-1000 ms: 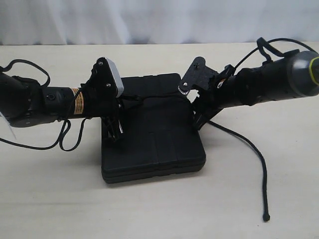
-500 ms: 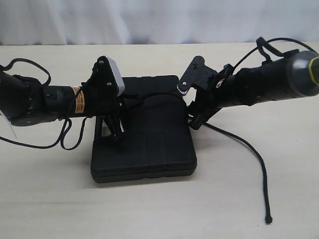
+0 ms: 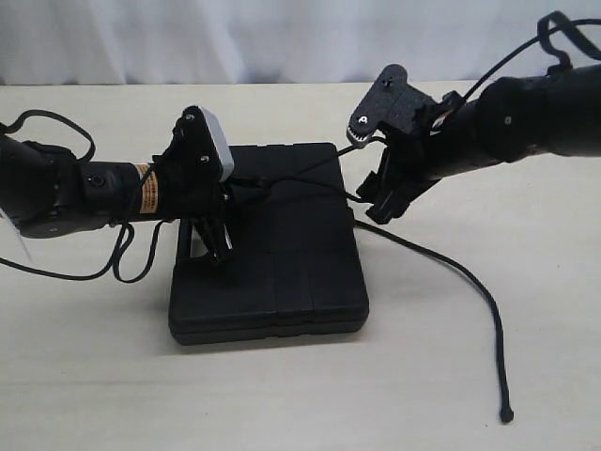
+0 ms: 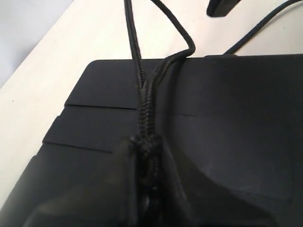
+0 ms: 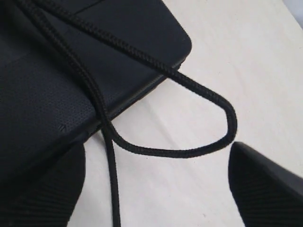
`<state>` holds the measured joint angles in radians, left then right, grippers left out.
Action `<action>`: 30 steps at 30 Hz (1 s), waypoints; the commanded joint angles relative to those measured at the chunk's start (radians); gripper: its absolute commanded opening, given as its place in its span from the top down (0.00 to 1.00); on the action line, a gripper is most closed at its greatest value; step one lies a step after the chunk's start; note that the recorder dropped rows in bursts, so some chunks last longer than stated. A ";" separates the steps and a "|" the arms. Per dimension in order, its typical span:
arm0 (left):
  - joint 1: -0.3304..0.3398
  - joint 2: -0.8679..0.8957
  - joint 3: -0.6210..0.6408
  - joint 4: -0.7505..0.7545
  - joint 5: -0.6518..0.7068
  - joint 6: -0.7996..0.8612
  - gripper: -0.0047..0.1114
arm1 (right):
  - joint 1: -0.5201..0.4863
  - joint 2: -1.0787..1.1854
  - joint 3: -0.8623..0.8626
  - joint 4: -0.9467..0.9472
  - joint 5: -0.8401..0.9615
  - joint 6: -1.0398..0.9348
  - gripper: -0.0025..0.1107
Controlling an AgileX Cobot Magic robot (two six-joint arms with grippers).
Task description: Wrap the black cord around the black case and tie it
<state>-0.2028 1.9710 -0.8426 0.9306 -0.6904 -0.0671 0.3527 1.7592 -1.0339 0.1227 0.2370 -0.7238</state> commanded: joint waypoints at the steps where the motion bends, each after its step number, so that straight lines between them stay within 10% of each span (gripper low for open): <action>1: -0.002 0.001 0.000 -0.007 0.000 0.002 0.96 | -0.004 -0.085 0.000 0.062 0.075 0.007 0.30; 15: -0.002 0.001 0.000 -0.005 -0.003 0.002 0.96 | -0.204 -0.097 0.000 -0.139 0.577 0.285 0.57; 30: -0.002 0.001 0.000 0.055 -0.033 0.067 0.96 | -0.177 0.112 0.000 -0.139 0.473 0.304 0.63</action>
<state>-0.2028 1.9710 -0.8426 0.9830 -0.7059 -0.0184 0.1760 1.8517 -1.0339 -0.0095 0.7407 -0.4262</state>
